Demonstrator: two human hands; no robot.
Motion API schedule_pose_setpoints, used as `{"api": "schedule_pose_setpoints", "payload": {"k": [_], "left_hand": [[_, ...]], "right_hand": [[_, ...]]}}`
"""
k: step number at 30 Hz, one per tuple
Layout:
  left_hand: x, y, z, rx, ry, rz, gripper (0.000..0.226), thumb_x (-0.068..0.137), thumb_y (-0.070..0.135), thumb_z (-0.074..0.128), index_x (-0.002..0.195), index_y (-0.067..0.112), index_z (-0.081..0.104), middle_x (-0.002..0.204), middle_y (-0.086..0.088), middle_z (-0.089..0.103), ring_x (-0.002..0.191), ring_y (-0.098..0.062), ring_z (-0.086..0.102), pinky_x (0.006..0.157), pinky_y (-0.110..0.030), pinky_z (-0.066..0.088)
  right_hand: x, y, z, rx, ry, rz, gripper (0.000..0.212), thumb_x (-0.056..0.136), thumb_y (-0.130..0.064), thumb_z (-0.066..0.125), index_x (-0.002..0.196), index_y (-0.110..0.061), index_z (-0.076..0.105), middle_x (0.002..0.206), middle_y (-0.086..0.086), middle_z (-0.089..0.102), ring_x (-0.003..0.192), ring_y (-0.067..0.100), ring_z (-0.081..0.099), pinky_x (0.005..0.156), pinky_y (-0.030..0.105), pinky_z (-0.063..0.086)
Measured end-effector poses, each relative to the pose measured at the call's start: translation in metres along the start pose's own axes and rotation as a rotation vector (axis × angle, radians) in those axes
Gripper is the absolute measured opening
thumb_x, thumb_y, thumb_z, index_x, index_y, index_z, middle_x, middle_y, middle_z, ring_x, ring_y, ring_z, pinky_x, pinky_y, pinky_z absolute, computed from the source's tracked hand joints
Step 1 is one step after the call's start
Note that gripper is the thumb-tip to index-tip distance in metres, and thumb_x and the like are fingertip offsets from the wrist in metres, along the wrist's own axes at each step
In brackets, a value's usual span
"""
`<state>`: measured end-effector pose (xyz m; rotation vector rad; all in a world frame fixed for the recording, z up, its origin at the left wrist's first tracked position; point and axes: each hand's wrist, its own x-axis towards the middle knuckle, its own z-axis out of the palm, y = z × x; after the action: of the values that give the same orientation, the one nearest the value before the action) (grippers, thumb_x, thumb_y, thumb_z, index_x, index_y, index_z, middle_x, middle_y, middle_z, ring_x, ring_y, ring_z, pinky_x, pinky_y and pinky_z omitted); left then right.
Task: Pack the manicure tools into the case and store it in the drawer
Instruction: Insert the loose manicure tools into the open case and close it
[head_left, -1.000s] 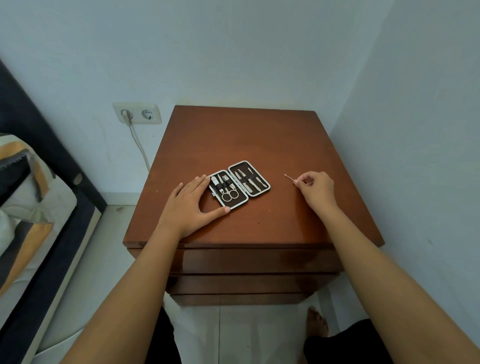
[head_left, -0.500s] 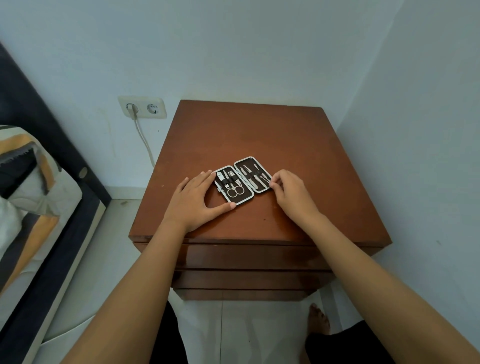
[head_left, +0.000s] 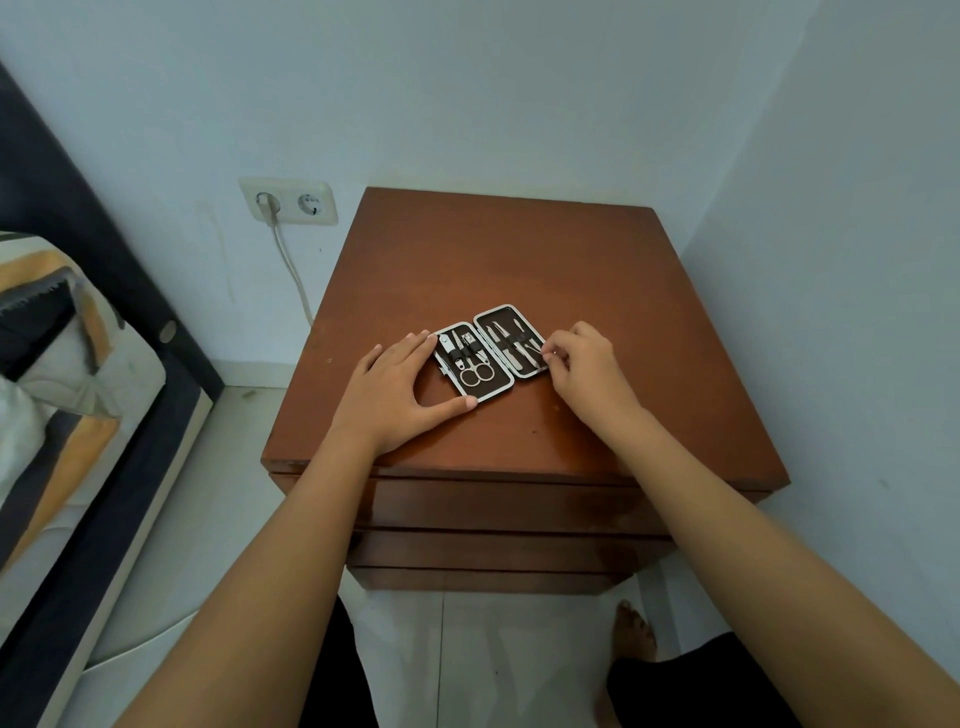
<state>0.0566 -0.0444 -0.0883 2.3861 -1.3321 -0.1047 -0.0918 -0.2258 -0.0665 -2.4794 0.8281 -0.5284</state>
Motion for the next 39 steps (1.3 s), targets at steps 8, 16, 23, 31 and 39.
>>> {"api": "schedule_pose_setpoints", "payload": {"k": [8,16,23,31,39], "left_hand": [[0.000,0.000,0.000,-0.001,0.009,0.006,0.104,0.063,0.086,0.033,0.146,0.026,0.024,0.155,0.007,0.023,0.142,-0.007,0.017,0.116,-0.034,0.005],[0.000,0.000,0.000,0.004,0.006,0.005,0.103,0.064,0.086,0.035,0.146,0.026,0.024,0.155,0.006,0.024,0.142,-0.008,0.017,0.116,-0.034,0.006],[0.000,0.000,0.001,0.000,0.015,0.007,0.104,0.062,0.086,0.033,0.146,0.026,0.024,0.155,0.006,0.024,0.142,-0.008,0.018,0.116,-0.035,0.007],[0.000,0.000,0.001,-0.004,0.016,0.008,0.103,0.063,0.086,0.034,0.146,0.027,0.024,0.155,0.007,0.024,0.142,-0.007,0.018,0.116,-0.034,0.006],[0.000,0.000,0.000,-0.019,0.004,-0.002,0.104,0.063,0.086,0.035,0.146,0.026,0.024,0.155,0.007,0.023,0.142,-0.006,0.017,0.116,-0.034,0.006]], "right_hand": [[0.010,-0.014,0.005,-0.039,-0.040,-0.003,0.016,0.090,-0.008,0.049,0.088,-0.003,0.064,0.096,0.015,0.051,0.086,0.031,0.053,0.073,0.038,0.045],[-0.006,-0.003,0.005,-0.321,-0.011,-0.180,0.029,0.094,-0.028,0.044,0.111,-0.016,0.064,0.104,0.004,0.055,0.100,0.024,0.045,0.079,0.037,0.036],[-0.015,0.002,0.002,-0.304,-0.160,-0.138,0.044,0.096,-0.040,0.036,0.138,-0.025,0.039,0.125,0.002,0.043,0.113,0.023,0.038,0.092,0.040,0.035],[-0.031,0.013,0.000,-0.193,-0.055,-0.232,0.036,0.096,-0.027,0.043,0.126,-0.010,0.054,0.125,0.005,0.054,0.109,0.024,0.050,0.088,0.043,0.046],[-0.014,0.002,0.007,-0.242,-0.106,-0.128,0.039,0.097,-0.035,0.036,0.131,-0.022,0.050,0.123,0.001,0.046,0.111,0.021,0.042,0.087,0.037,0.035]]}}
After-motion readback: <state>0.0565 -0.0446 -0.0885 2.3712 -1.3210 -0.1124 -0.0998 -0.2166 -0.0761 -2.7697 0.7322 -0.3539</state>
